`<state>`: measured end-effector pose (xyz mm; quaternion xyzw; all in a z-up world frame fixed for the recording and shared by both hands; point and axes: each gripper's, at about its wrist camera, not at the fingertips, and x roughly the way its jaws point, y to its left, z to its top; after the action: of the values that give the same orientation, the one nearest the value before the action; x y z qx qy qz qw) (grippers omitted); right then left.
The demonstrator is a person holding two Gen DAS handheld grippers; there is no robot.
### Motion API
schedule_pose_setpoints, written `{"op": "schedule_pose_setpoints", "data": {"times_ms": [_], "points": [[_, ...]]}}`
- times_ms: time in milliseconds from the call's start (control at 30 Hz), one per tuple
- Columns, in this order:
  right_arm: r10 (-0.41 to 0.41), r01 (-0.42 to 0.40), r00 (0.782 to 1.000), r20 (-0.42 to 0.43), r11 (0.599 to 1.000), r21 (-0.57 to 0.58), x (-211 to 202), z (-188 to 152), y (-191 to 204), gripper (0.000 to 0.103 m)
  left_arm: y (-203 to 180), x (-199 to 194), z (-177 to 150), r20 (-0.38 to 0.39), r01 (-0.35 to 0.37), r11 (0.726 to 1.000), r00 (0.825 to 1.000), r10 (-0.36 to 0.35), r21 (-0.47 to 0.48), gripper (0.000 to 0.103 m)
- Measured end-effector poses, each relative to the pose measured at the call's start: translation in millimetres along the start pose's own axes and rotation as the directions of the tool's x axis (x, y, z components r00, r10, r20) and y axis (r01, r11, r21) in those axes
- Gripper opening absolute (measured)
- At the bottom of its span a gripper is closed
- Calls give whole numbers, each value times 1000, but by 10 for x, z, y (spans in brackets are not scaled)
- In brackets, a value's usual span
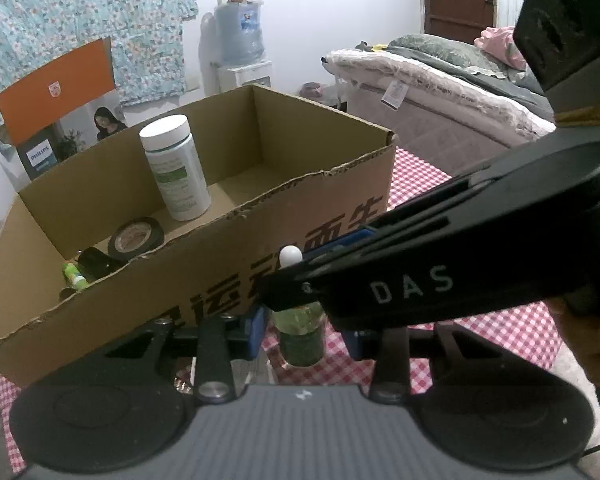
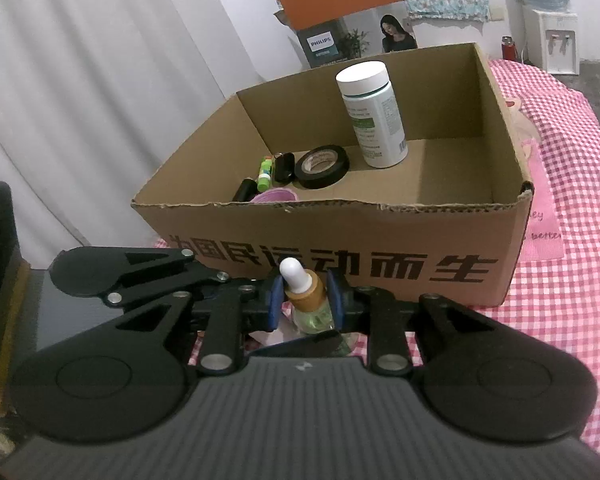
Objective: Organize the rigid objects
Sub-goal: 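Grasp the amber dropper bottle around its neck with the right tool, then lift the dropper bottle with the right tool and carry it over the box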
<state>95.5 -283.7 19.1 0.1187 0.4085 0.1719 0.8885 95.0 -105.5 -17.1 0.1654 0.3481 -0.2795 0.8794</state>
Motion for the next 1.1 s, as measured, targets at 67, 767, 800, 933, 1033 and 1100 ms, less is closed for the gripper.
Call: {"op": "schedule_pose_setpoints", "data": {"times_ms": [67,767,800,933,1033,1100], "points": [[4,-4,1000,-3,1000,2,-2,2,-14,22,4,24,14,0,2,1000,1000,-2,-4,40],[-90,89,996,9,995,38,-451,-265,-228,22,-425,13,-5,31,127,992,991,-128,24,40],[-92,91,996,11,995,44,-476,-285,-244,22,-445,6,-14,34,130,991,991,-131,31,40],[-90,89,996,14,995,52,-517,-320,-263,22,-528,-26,-60,59,89,993,994,-93,71,41],[-90,89,996,16,995,49,-516,-325,-249,23,-587,-14,-86,61,55,994,996,-61,97,42],[-87,86,996,15,995,47,-518,-326,-247,23,-601,11,-95,62,45,994,997,-52,97,42]]}}
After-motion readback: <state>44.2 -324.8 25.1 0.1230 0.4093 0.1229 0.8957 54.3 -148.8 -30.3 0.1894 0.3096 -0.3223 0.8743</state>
